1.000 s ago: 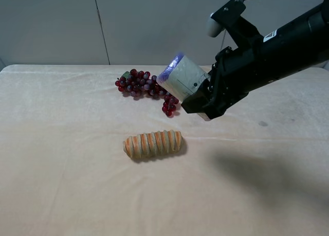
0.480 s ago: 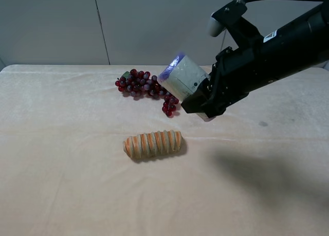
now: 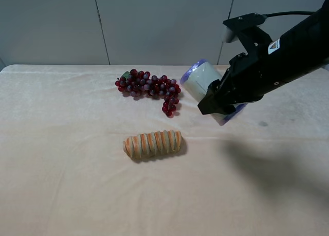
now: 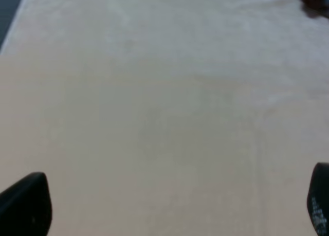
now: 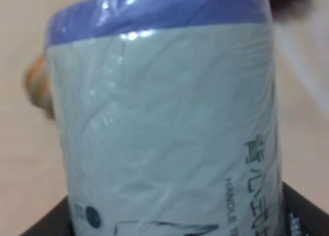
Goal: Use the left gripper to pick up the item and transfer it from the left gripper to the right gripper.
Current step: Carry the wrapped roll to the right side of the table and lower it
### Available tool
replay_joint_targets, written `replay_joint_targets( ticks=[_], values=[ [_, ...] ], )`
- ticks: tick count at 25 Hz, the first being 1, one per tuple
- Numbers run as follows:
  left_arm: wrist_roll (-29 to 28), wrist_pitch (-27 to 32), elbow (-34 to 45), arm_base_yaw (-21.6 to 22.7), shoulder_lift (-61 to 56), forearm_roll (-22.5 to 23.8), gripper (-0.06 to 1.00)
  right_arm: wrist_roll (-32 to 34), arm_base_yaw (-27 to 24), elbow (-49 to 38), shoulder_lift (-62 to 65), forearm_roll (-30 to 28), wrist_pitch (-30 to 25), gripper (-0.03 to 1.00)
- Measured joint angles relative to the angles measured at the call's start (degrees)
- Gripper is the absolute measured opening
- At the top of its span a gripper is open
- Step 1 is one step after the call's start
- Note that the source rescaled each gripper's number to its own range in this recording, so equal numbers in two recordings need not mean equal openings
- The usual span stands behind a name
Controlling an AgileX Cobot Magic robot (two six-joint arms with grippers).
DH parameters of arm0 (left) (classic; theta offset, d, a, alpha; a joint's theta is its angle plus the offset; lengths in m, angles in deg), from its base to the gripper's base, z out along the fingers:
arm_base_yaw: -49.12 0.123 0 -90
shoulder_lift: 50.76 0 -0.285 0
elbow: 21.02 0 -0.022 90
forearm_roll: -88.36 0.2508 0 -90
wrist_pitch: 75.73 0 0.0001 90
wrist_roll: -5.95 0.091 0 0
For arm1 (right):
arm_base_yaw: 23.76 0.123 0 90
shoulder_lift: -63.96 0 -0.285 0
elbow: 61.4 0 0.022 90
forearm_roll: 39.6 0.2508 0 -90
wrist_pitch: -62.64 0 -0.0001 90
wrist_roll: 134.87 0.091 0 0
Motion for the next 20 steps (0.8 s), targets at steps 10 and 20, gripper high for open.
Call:
replay_joint_targets(
  ticks=[10, 20],
  values=[
    [0.0, 0.0, 0.0, 1.5, 0.0, 0.0, 1.0, 8.7, -12.9, 0.0, -1.8, -5.5, -3.2, 0.0],
    [0.0, 0.0, 0.0, 1.5, 0.0, 0.0, 1.0, 8.4, -18.7, 0.0, -12.5, -5.7, -1.7, 0.0]
  ],
)
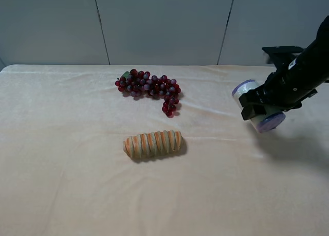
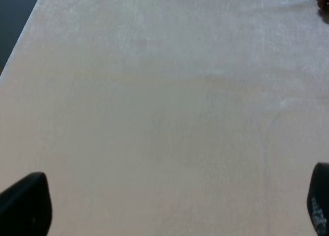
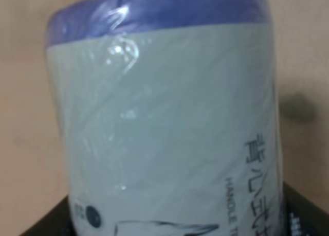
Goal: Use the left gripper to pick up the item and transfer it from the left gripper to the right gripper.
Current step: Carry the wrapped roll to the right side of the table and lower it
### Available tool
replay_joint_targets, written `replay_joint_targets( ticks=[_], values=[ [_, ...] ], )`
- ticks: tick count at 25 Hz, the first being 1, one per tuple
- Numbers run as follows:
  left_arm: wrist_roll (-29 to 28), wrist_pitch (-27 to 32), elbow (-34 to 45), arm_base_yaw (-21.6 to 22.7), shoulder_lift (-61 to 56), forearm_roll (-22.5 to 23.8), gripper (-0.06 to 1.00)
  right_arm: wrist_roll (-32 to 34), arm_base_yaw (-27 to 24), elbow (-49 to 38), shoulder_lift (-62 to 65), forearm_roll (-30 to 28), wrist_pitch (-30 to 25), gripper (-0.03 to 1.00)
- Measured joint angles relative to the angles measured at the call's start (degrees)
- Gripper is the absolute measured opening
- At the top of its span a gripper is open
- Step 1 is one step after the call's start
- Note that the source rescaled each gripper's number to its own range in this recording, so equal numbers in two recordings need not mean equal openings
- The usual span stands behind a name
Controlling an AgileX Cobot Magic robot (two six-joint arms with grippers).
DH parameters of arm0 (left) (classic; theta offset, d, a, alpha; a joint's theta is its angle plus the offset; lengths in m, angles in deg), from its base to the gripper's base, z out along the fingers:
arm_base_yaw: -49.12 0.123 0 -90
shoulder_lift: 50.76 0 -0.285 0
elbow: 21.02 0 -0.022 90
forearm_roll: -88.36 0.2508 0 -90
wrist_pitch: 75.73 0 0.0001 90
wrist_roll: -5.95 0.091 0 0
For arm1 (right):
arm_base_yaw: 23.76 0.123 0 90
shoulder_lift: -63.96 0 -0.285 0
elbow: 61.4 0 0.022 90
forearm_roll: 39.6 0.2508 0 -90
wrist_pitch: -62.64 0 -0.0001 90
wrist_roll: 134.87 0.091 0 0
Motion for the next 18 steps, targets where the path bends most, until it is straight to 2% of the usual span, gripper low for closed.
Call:
replay_joint_targets(
  ticks=[8, 18],
  values=[
    [0.0, 0.0, 0.0, 0.0, 0.0, 0.0, 1.0, 0.0, 0.0, 0.0, -7.3, 0.0, 4.1, 0.0],
    [0.0, 0.0, 0.0, 0.0, 0.0, 0.0, 1.0, 0.0, 0.0, 0.0, -9.5, 0.2, 5.2, 0.0]
  ],
)
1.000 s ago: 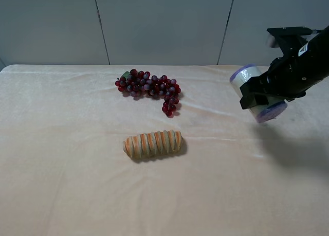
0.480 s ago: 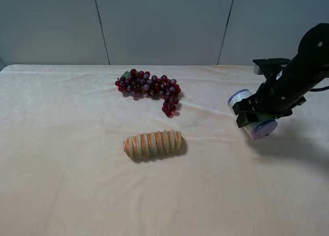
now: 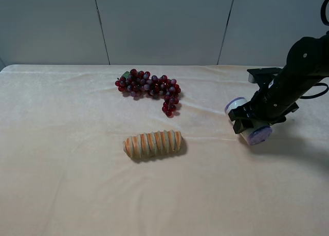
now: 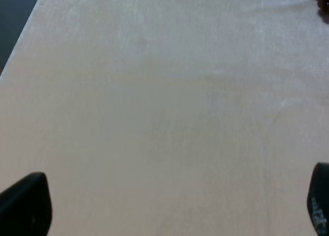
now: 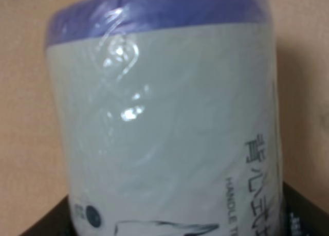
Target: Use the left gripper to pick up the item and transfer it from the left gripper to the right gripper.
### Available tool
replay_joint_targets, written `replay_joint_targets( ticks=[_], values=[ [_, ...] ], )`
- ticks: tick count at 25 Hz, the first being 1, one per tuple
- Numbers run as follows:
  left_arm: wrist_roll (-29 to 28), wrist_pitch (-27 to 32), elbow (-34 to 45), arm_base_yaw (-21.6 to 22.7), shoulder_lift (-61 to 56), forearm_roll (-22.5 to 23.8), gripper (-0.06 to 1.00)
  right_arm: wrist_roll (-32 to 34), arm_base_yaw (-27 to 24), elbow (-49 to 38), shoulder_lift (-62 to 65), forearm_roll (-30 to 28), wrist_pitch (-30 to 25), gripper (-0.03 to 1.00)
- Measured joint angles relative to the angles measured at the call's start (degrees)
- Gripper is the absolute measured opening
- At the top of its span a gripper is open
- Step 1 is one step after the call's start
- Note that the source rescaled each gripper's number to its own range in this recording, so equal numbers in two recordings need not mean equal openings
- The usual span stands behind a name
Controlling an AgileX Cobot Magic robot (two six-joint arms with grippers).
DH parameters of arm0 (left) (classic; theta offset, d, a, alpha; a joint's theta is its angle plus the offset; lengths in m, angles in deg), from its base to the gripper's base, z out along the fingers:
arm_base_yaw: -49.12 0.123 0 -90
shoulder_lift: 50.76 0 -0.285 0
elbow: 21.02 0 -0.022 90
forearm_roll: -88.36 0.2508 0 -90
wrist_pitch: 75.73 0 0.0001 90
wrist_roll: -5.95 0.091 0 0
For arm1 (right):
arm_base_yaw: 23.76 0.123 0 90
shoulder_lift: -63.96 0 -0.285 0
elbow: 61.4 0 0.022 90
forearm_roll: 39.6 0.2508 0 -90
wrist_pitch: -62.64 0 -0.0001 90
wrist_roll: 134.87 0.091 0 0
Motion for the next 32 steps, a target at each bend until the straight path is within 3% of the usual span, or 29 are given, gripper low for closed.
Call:
replay_joint_targets(
  ticks=[2, 3, 4, 5, 7, 9, 14, 23, 32],
  values=[
    [0.0, 0.0, 0.0, 0.0, 0.0, 0.0, 1.0, 0.0, 0.0, 0.0, 0.0, 0.0, 0.0, 0.0],
    [0.0, 0.0, 0.0, 0.0, 0.0, 0.0, 1.0, 0.0, 0.0, 0.0, 0.0, 0.0, 0.0, 0.09],
    [0.0, 0.0, 0.0, 0.0, 0.0, 0.0, 1.0, 0.0, 0.0, 0.0, 0.0, 0.0, 0.1, 0.44],
    [0.0, 0.0, 0.0, 0.0, 0.0, 0.0, 1.0, 0.0, 0.0, 0.0, 0.0, 0.0, 0.1, 0.67],
    [0.0, 0.0, 0.0, 0.0, 0.0, 0.0, 1.0, 0.0, 0.0, 0.1, -0.1, 0.0, 0.1, 0.88],
    [0.0, 0.0, 0.0, 0.0, 0.0, 0.0, 1.0, 0.1, 0.0, 0.1, -0.4, 0.0, 0.0, 0.96],
    [0.0, 0.0, 0.0, 0.0, 0.0, 0.0, 1.0, 0.1, 0.0, 2.5, 0.1, 0.0, -3.2, 1.0],
    [0.0, 0.0, 0.0, 0.0, 0.0, 0.0, 1.0, 1.6, 0.0, 13.5, 10.5, 0.0, -21.0, 1.0],
    [0.0, 0.0, 0.0, 0.0, 0.0, 0.0, 1.0, 2.1, 0.0, 14.2, 32.1, -0.2, -34.8, 1.0]
  ],
)
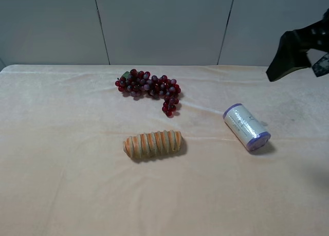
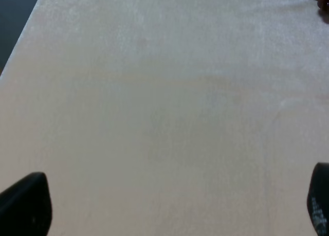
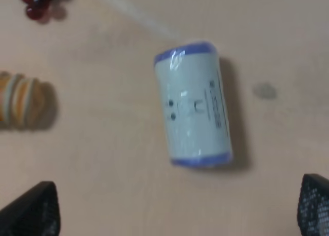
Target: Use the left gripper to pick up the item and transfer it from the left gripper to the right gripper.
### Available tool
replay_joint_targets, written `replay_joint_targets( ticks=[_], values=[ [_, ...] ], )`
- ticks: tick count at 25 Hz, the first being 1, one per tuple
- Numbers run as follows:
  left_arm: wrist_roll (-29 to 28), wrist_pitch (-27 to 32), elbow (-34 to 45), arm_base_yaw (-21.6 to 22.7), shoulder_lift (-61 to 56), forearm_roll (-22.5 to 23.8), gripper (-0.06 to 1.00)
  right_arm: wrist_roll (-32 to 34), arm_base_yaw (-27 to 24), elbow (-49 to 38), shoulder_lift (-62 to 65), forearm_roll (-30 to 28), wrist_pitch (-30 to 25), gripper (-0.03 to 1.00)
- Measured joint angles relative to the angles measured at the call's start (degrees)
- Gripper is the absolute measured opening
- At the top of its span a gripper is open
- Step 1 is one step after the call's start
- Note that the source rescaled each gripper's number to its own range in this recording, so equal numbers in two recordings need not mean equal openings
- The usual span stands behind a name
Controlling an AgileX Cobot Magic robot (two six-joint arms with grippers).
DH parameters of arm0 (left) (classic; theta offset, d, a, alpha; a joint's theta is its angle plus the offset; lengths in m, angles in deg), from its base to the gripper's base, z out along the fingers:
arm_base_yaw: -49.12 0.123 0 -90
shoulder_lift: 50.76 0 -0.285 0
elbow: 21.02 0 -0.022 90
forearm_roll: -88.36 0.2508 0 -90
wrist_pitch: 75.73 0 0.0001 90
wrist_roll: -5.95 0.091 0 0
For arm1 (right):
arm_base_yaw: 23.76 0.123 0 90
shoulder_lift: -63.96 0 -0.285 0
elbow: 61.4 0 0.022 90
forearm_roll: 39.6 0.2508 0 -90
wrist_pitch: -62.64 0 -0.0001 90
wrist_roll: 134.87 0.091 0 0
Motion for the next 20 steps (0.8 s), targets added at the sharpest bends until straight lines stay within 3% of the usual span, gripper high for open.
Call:
replay_joint_targets(
  ticks=[4, 7, 16, 20],
  values=[
    [0.0, 0.0, 0.0, 0.0, 0.0, 0.0, 1.0, 1.1, 0.0, 0.0, 8.6, -1.3, -4.5, 1.0],
    [0.0, 0.0, 0.0, 0.0, 0.0, 0.0, 1.0, 2.1, 0.0, -1.5, 15.0, -2.1, -4.7, 1.0],
    [0.0, 0.0, 0.0, 0.0, 0.0, 0.0, 1.0, 2.4, 0.0, -20.1, 36.2, -3.2, -5.0, 1.0],
    [0.0, 0.0, 0.0, 0.0, 0.0, 0.0, 1.0, 2.4, 0.0, -26.9, 46.1, -3.4, -2.4, 1.0]
  ],
)
